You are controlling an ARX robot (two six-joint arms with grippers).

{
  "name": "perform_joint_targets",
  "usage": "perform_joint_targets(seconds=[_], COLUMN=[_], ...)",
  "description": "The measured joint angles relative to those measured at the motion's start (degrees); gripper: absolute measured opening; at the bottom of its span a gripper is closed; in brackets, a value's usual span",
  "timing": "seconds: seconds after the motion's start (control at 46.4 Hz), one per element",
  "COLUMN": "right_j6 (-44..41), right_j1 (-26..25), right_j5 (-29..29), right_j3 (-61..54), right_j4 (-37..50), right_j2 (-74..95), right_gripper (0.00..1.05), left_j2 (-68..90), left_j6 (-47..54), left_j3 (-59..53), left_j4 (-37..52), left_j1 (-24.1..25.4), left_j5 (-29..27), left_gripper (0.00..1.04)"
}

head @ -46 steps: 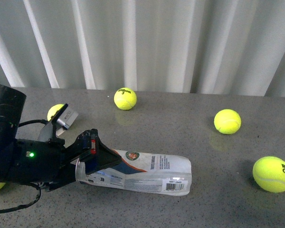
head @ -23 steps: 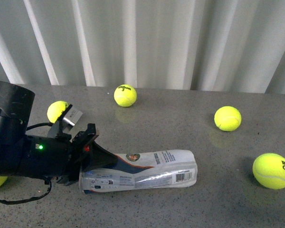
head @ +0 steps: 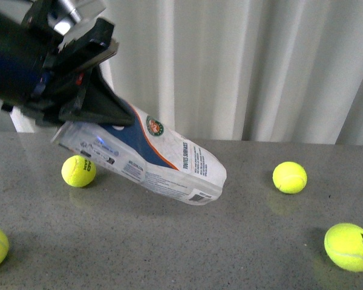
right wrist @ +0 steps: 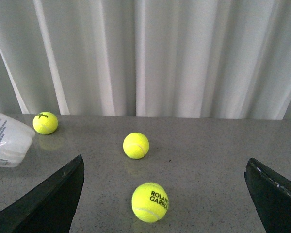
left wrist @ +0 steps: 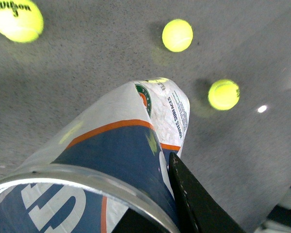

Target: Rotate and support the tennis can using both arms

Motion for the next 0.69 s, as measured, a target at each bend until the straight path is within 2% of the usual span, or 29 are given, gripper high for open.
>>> perform_joint_targets(seconds=[0.129, 0.237, 0.302, 0.452, 0.689], right_j6=[0.0, 0.0, 0.0, 0.0, 0.0], right_j1=[0.0, 0.0, 0.0, 0.0, 0.0], right_j5=[0.0, 0.0, 0.0, 0.0, 0.0], right_j3=[0.0, 0.0, 0.0, 0.0, 0.0], right_j4=[0.0, 0.0, 0.0, 0.0, 0.0], right_j2=[0.0, 0.0, 0.0, 0.0, 0.0], right_gripper=[0.98, 0.98, 0.98, 0.98, 0.98], left_j2=[1.4, 4.3, 6.0, 9.6, 14.2], left_j6=[17.1, 27.4, 30.8, 35.7, 37.6], left_j3=[9.6, 12.9, 14.2, 17.3, 18.9], left_j4=[-16.1, -21.2, -22.1, -23.6, -23.9], left_j1=[-6.6, -11.1, -13.0, -16.1, -18.6], left_j5=[-14.7, -25.8, -30.4, -35.5, -36.7], left_gripper=[0.04, 0.04, 0.04, 0.04, 0.04])
